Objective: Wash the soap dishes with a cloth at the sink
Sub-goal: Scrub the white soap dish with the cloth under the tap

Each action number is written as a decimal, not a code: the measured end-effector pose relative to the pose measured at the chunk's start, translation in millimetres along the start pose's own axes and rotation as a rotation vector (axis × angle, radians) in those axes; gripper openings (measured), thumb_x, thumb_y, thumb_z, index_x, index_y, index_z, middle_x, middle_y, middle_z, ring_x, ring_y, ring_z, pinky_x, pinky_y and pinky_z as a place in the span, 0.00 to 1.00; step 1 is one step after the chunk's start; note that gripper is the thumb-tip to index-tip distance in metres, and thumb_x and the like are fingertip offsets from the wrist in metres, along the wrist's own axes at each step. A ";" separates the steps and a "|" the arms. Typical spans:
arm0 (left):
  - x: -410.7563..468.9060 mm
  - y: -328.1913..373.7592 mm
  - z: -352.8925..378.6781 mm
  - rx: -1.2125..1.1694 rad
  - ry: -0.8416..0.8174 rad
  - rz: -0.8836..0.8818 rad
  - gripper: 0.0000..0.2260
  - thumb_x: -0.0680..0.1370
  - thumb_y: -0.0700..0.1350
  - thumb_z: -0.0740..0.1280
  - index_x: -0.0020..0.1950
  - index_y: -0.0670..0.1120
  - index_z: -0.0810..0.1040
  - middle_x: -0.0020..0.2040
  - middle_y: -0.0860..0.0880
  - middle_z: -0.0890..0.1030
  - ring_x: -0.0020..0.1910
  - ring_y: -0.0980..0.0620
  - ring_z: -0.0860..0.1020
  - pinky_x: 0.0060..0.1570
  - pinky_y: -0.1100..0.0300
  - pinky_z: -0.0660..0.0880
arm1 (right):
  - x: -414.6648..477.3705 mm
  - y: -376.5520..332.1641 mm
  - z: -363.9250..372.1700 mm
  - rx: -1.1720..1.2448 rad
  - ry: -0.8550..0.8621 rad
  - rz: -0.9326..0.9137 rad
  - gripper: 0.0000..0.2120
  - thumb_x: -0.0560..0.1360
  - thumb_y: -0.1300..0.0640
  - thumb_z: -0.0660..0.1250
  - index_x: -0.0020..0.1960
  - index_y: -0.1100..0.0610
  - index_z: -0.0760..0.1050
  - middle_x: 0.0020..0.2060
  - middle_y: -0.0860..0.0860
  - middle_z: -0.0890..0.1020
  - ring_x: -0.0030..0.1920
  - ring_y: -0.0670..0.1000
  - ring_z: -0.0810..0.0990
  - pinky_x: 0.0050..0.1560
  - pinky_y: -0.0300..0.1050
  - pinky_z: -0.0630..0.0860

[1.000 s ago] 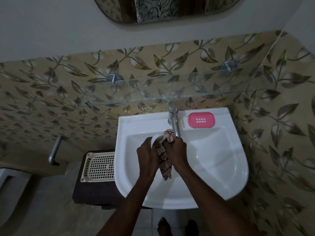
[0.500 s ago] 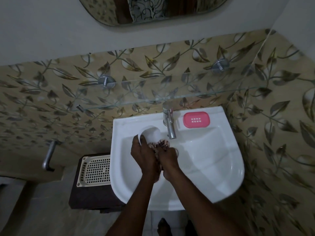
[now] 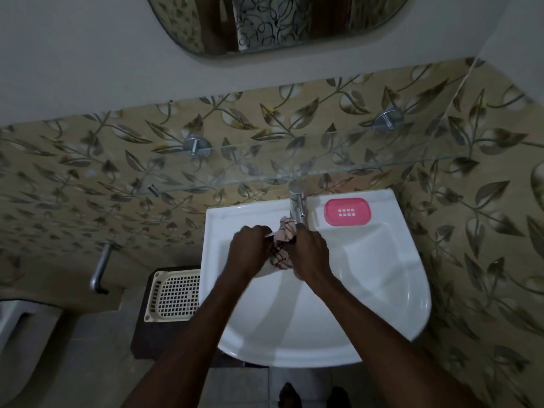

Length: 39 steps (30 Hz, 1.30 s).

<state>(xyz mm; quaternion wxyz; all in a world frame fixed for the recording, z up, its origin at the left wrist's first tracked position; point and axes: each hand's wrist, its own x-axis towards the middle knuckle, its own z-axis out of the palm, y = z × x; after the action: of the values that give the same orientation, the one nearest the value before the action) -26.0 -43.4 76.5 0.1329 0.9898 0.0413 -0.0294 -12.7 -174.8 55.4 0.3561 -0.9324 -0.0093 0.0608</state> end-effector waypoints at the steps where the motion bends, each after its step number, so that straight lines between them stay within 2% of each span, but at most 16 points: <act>1: -2.5 3.2 6.4 -0.068 0.082 -0.021 0.07 0.77 0.41 0.64 0.45 0.42 0.82 0.44 0.39 0.85 0.48 0.35 0.80 0.41 0.53 0.72 | 0.7 -1.1 -0.5 0.076 0.022 0.066 0.13 0.76 0.54 0.66 0.56 0.61 0.75 0.52 0.62 0.82 0.55 0.63 0.78 0.52 0.53 0.76; 4: -10.5 15.6 26.0 -0.379 0.359 -0.181 0.09 0.78 0.41 0.62 0.44 0.43 0.82 0.40 0.42 0.86 0.42 0.41 0.83 0.38 0.55 0.73 | -0.2 -5.2 3.3 0.264 0.065 0.270 0.15 0.77 0.53 0.64 0.55 0.64 0.76 0.52 0.64 0.82 0.55 0.64 0.78 0.53 0.52 0.75; 8: -17.8 40.1 41.2 -0.750 0.541 -0.353 0.11 0.80 0.40 0.61 0.40 0.46 0.79 0.34 0.55 0.81 0.35 0.61 0.79 0.35 0.67 0.67 | 8.0 -9.1 3.1 0.497 0.065 0.474 0.16 0.77 0.54 0.65 0.56 0.67 0.76 0.55 0.64 0.81 0.56 0.64 0.79 0.56 0.55 0.77; 12: -18.8 54.2 45.1 -0.922 0.613 -0.446 0.11 0.80 0.43 0.60 0.50 0.44 0.82 0.43 0.55 0.83 0.40 0.62 0.79 0.41 0.73 0.72 | -0.5 -7.9 12.1 0.595 -0.032 0.560 0.17 0.77 0.52 0.65 0.59 0.63 0.77 0.55 0.61 0.82 0.56 0.61 0.80 0.58 0.55 0.78; 15: -19.1 59.5 45.2 -1.169 0.527 -0.563 0.10 0.78 0.45 0.58 0.49 0.49 0.79 0.45 0.51 0.84 0.44 0.52 0.82 0.44 0.60 0.79 | -14.8 0.0 22.3 0.871 -0.142 0.625 0.13 0.76 0.55 0.67 0.56 0.61 0.79 0.50 0.58 0.85 0.51 0.58 0.83 0.56 0.57 0.80; 17: -21.3 52.3 45.4 -1.272 0.451 -0.626 0.08 0.81 0.44 0.57 0.50 0.52 0.76 0.45 0.52 0.83 0.44 0.52 0.81 0.40 0.61 0.77 | -16.9 2.9 19.3 0.883 -0.186 0.611 0.12 0.76 0.55 0.67 0.54 0.62 0.80 0.47 0.58 0.85 0.49 0.58 0.84 0.54 0.58 0.81; 19: -20.9 43.2 45.4 -1.399 0.284 -0.754 0.10 0.84 0.48 0.58 0.62 0.46 0.70 0.56 0.46 0.80 0.51 0.48 0.79 0.46 0.57 0.77 | -17.6 3.4 14.5 0.651 -0.120 0.503 0.13 0.76 0.54 0.66 0.53 0.63 0.79 0.48 0.60 0.85 0.50 0.60 0.83 0.53 0.55 0.81; 21: -24.4 38.6 41.3 -1.455 0.035 -0.865 0.25 0.81 0.51 0.64 0.72 0.41 0.62 0.65 0.41 0.74 0.61 0.43 0.76 0.59 0.50 0.76 | -18.3 3.7 10.3 0.367 0.011 0.356 0.12 0.76 0.54 0.65 0.51 0.63 0.78 0.47 0.59 0.84 0.49 0.60 0.82 0.48 0.46 0.77; 22: -30.2 36.4 35.7 -1.449 -0.030 -0.894 0.30 0.78 0.51 0.68 0.74 0.41 0.61 0.63 0.41 0.74 0.61 0.43 0.76 0.58 0.52 0.75 | -19.4 3.8 8.2 0.272 0.068 0.286 0.11 0.77 0.54 0.66 0.51 0.62 0.78 0.45 0.59 0.85 0.48 0.59 0.83 0.45 0.45 0.75; 25: -38.3 17.8 8.9 -1.714 -0.020 -0.963 0.20 0.73 0.49 0.66 0.58 0.36 0.72 0.45 0.38 0.77 0.45 0.41 0.80 0.44 0.55 0.77 | -24.0 3.3 -0.7 0.163 0.254 0.018 0.05 0.71 0.66 0.71 0.46 0.64 0.78 0.37 0.59 0.84 0.39 0.56 0.83 0.41 0.43 0.77; 27: -34.5 7.3 -7.9 -2.051 -0.114 -1.046 0.24 0.76 0.51 0.66 0.56 0.30 0.71 0.52 0.31 0.77 0.55 0.33 0.80 0.58 0.45 0.77 | -32.6 14.6 6.3 0.162 0.313 -0.077 0.11 0.58 0.73 0.76 0.36 0.65 0.77 0.29 0.59 0.80 0.30 0.58 0.80 0.30 0.45 0.79; 29: -27.0 7.3 -16.8 -2.208 -0.167 -1.137 0.24 0.76 0.47 0.70 0.57 0.27 0.70 0.56 0.30 0.76 0.59 0.32 0.77 0.65 0.41 0.73 | -40.1 28.0 10.3 0.184 0.259 -0.053 0.08 0.64 0.71 0.72 0.42 0.63 0.78 0.36 0.60 0.80 0.37 0.61 0.80 0.35 0.53 0.82; 31: -21.1 15.3 -9.3 -2.174 -0.158 -1.158 0.12 0.78 0.40 0.69 0.54 0.32 0.74 0.52 0.35 0.77 0.51 0.36 0.78 0.65 0.44 0.73 | -47.4 35.9 17.3 0.226 0.197 -0.018 0.09 0.73 0.67 0.68 0.53 0.63 0.78 0.48 0.60 0.81 0.48 0.60 0.80 0.48 0.56 0.81; 34: -22.8 17.4 11.7 -2.028 -0.188 -1.144 0.06 0.79 0.34 0.61 0.45 0.35 0.76 0.44 0.38 0.78 0.44 0.41 0.76 0.60 0.50 0.75 | -51.1 36.9 17.9 0.286 0.031 -0.249 0.13 0.69 0.76 0.69 0.53 0.69 0.78 0.48 0.57 0.83 0.50 0.56 0.82 0.51 0.49 0.80; 36: -30.5 9.9 20.7 -2.052 -0.187 -1.058 0.07 0.78 0.32 0.60 0.46 0.33 0.77 0.40 0.36 0.82 0.45 0.40 0.78 0.56 0.49 0.77 | -47.8 37.9 5.3 0.379 -0.059 -0.349 0.09 0.72 0.78 0.63 0.49 0.70 0.75 0.41 0.45 0.81 0.42 0.39 0.79 0.44 0.35 0.77; 39: -44.9 0.8 31.1 -2.120 -0.211 -0.905 0.05 0.78 0.32 0.64 0.50 0.34 0.80 0.47 0.34 0.85 0.51 0.38 0.81 0.64 0.44 0.75 | -34.4 55.5 -11.5 0.338 -0.111 -0.210 0.14 0.73 0.76 0.62 0.51 0.61 0.78 0.38 0.40 0.76 0.37 0.32 0.77 0.38 0.24 0.70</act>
<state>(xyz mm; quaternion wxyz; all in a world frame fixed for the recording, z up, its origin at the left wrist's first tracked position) -72.1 -55.7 49.8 0.8765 0.2689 0.3846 -0.1075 -46.9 -225.9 30.6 0.5106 -0.8486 -0.1158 0.0752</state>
